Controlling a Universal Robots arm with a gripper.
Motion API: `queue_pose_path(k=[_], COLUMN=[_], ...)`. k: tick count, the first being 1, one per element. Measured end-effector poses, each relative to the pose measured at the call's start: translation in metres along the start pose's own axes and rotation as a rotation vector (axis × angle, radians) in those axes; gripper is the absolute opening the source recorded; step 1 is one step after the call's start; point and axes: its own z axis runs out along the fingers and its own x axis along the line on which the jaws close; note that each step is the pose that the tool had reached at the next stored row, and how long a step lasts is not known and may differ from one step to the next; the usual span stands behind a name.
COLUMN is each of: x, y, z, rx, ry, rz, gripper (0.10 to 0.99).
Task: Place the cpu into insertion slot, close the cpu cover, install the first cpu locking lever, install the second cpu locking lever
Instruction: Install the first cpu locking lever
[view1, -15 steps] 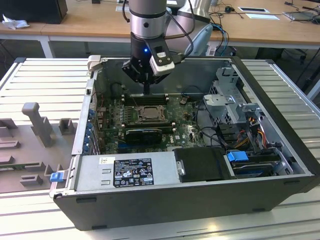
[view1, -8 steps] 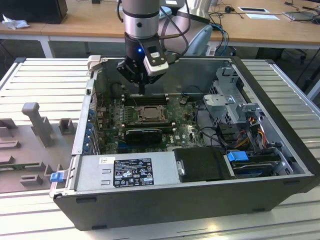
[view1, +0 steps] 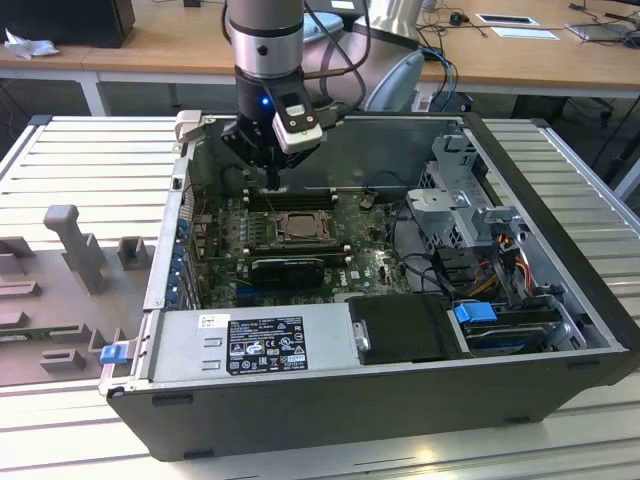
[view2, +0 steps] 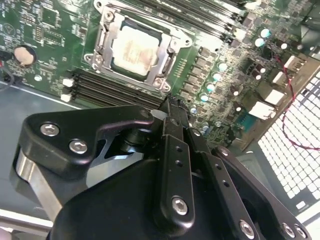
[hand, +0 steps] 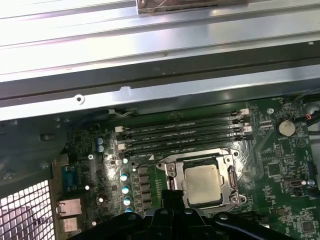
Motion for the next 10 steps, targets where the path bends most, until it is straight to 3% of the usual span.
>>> queue_pose_path(k=[4,10], x=[0.0147,0.0258], y=[-0.0023,-0.0047], z=[0.0036,0.0137], rx=[-0.002,-0.005], ry=[-0.0036,-0.0022], rz=[-0.002,-0.016], gripper=[0.106,0.106])
